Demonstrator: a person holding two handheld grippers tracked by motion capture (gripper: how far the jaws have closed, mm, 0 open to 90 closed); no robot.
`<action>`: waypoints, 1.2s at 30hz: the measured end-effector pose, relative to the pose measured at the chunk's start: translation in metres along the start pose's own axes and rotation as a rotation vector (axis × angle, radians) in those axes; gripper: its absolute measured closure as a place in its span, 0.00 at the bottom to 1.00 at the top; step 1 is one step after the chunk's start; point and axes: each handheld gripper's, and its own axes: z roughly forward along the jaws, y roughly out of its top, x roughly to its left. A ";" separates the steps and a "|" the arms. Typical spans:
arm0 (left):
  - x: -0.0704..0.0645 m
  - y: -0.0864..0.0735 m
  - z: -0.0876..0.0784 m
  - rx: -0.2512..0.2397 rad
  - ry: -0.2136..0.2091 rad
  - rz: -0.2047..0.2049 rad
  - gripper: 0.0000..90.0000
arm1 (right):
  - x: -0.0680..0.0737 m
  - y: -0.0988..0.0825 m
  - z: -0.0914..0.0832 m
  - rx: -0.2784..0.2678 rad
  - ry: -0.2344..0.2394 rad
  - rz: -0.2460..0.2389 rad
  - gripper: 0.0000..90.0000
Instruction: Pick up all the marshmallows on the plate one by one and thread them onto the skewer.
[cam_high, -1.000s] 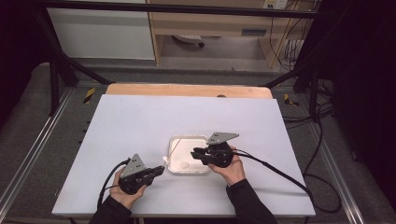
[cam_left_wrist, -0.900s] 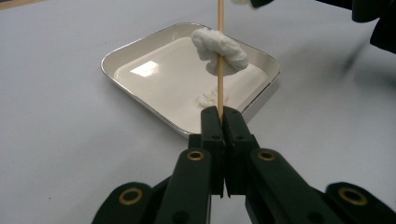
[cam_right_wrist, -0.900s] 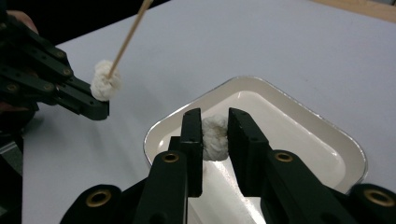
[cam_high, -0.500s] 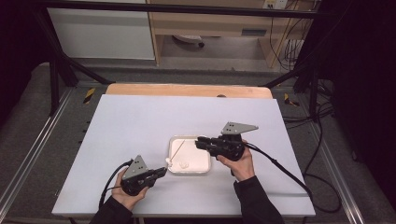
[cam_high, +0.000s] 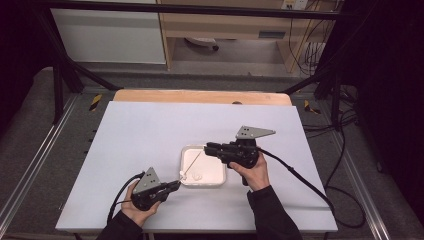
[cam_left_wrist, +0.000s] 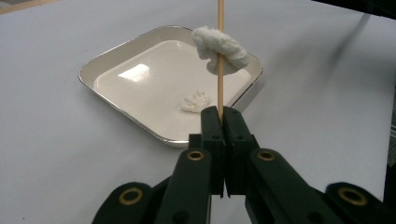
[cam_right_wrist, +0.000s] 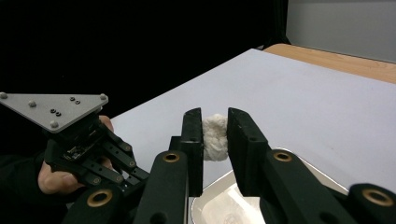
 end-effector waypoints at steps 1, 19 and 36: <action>0.000 0.000 0.000 0.000 -0.001 0.001 0.99 | 0.000 0.000 0.001 0.000 0.003 0.005 0.86; -0.002 0.000 0.002 0.014 -0.005 0.030 0.99 | -0.002 -0.005 0.009 0.013 0.065 0.046 0.86; -0.005 -0.001 0.006 0.067 0.013 0.049 0.99 | 0.002 -0.014 0.016 0.034 0.094 0.061 0.90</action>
